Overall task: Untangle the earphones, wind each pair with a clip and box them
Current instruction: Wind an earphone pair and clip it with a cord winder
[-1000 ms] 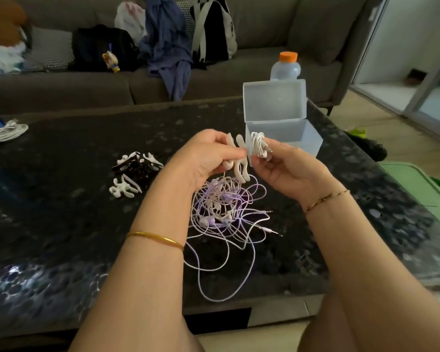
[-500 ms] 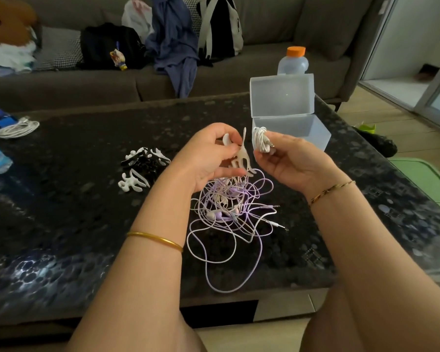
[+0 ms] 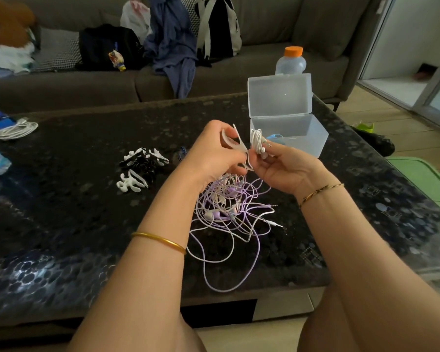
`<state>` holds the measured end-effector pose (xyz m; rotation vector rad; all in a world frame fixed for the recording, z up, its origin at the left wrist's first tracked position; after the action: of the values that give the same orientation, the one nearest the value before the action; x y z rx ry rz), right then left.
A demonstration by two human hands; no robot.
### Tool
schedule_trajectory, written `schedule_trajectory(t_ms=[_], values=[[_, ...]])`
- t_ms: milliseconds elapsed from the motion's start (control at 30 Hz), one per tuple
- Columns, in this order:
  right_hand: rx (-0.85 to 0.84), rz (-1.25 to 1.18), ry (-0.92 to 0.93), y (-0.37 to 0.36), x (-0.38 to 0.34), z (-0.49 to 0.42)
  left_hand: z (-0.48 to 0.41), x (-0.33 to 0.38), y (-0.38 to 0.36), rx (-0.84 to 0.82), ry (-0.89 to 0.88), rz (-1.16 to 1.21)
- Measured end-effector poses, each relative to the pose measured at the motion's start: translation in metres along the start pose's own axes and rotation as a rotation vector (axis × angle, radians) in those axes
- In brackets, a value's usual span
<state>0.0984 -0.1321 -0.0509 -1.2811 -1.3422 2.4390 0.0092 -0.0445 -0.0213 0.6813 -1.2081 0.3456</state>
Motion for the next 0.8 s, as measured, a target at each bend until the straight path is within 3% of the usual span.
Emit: schedule_trajectory(t_ms=[333, 800], values=[[-0.026, -0.097, -0.049, -0.0059, 0.0049, 0.0037, -0.0007, 0.0053, 0.0011, 0.206, -0.173, -0.213], [0.015, -0.111, -0.018, -0.0047, -0.0011, 0.0053, -0.0007, 0.0044, 0.0066, 0.182, -0.123, -0.215]])
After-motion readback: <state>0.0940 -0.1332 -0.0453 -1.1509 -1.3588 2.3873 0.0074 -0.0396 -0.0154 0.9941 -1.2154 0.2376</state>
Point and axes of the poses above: each hand's wrist, its own z-axis away from the middle knuckle, its own y-axis out of the back of the hand, x = y × z, the point moved 4 cm from there along -z, towards the middle knuckle, and after that the axes turned 13 degrees about y, right-handed, at the moved point
